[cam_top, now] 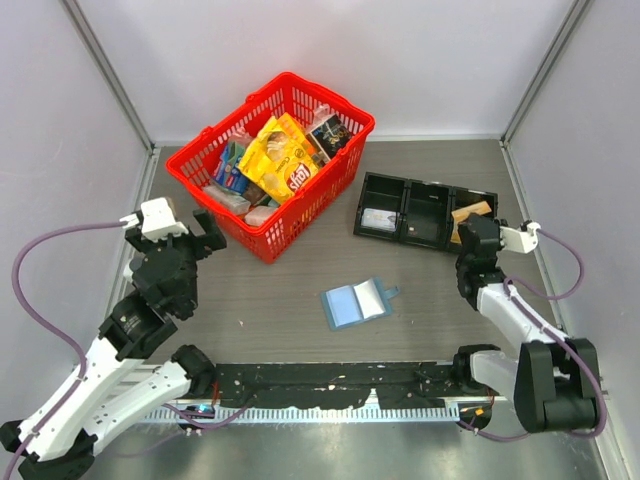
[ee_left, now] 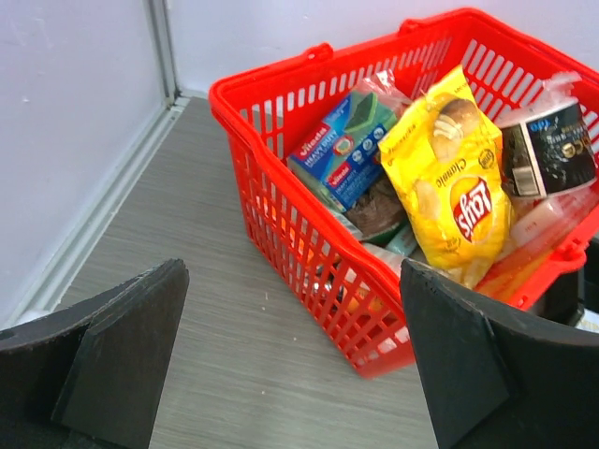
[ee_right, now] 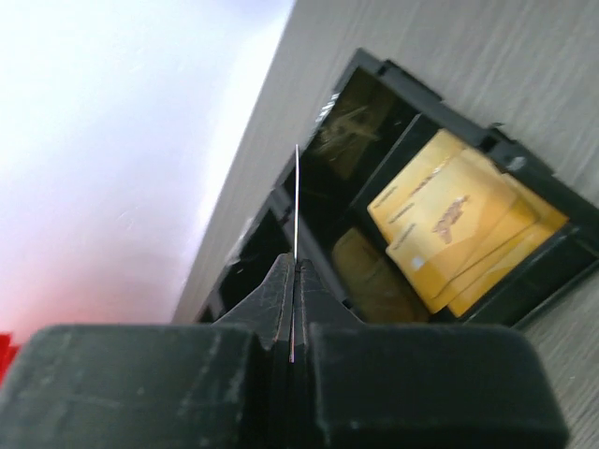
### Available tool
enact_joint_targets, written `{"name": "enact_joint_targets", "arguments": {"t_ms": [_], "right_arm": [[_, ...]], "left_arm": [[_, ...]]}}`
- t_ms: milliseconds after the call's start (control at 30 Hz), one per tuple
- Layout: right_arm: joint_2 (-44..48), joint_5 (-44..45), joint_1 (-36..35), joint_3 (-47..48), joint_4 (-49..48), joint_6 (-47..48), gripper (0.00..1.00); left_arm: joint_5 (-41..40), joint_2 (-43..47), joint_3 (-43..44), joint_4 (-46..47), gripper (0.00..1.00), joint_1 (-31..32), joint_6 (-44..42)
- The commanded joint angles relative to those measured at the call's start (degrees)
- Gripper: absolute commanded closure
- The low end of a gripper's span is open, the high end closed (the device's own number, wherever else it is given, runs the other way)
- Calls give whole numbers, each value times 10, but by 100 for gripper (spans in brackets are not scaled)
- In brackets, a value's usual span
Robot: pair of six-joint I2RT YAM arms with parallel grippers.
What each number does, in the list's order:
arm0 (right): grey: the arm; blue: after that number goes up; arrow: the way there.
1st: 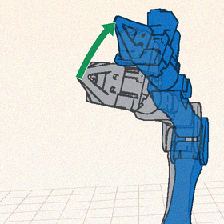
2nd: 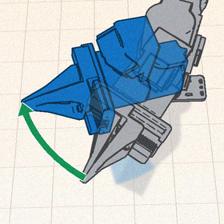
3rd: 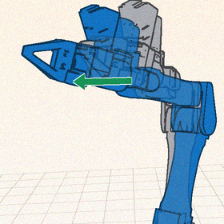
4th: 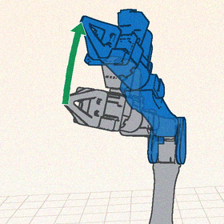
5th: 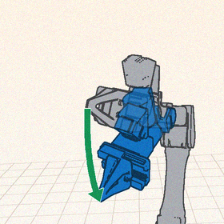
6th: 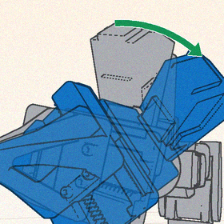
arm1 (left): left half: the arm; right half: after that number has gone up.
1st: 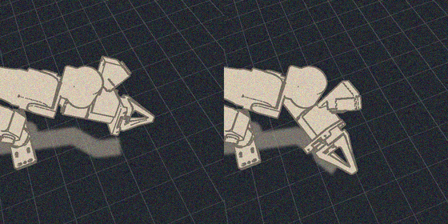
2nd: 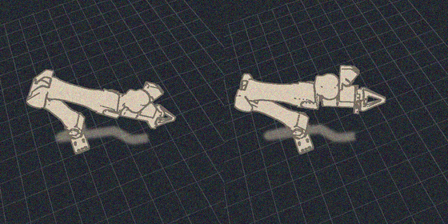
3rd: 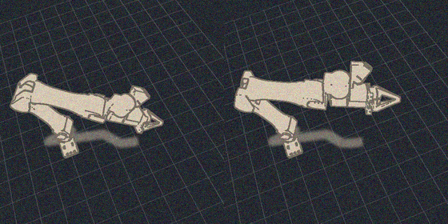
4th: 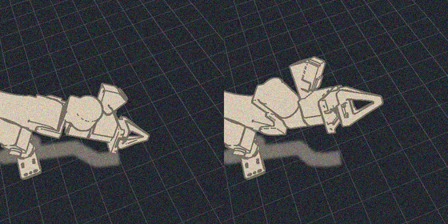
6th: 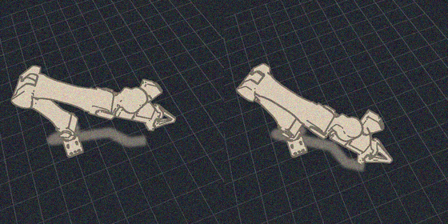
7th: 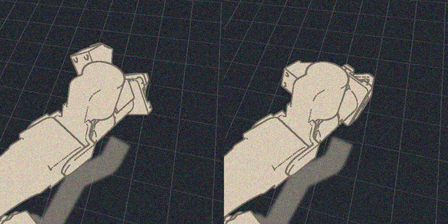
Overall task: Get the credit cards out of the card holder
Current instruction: Place the credit card in the storage box.
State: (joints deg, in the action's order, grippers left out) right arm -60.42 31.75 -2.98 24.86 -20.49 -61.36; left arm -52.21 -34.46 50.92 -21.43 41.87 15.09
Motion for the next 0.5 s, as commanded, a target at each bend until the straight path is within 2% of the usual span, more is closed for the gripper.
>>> {"name": "enact_joint_targets", "arguments": {"t_ms": [0,133,367,433,467], "right_arm": [[-50,122,4,-6,-73,-43,99],[-108,147,5,-3,-97,-70,99],[-218,132,9,10,-128,-126,99],[-234,114,8,19,-133,-124,93],[-238,109,7,19,-136,-119,83]], "left_arm": [[-56,7,-11,92,0,-2,-27],[-61,3,-11,90,0,-2,-27],[-39,-2,-10,82,0,-26,-13],[-32,-1,-10,81,0,-34,-8],[-28,-1,-10,80,0,-39,-6]]}}
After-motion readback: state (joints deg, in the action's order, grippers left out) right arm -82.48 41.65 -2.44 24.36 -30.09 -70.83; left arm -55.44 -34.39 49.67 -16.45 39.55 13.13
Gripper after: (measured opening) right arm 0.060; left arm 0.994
